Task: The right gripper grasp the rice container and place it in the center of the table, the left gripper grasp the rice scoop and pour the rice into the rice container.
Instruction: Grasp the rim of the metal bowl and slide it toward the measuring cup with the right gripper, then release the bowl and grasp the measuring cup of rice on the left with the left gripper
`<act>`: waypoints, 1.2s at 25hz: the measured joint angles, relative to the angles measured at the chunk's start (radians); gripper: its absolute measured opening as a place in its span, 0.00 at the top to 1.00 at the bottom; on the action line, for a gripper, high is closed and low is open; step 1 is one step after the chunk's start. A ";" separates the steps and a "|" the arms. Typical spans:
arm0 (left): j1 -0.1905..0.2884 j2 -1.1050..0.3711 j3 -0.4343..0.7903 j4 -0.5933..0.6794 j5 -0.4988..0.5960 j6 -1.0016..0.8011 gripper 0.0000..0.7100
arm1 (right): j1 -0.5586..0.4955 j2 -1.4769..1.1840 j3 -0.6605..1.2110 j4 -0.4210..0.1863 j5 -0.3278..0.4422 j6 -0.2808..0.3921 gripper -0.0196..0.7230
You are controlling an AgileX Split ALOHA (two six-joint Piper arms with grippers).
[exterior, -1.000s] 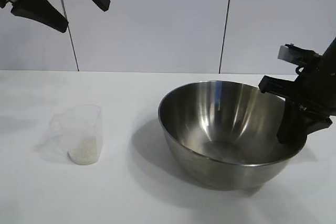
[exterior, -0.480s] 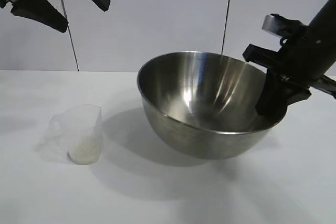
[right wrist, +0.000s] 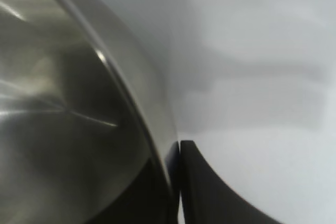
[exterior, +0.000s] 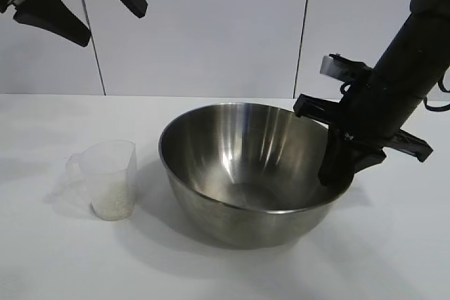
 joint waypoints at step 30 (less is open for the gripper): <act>0.000 0.000 0.000 0.000 -0.011 0.000 0.17 | -0.008 -0.149 -0.263 -0.317 0.309 0.210 0.25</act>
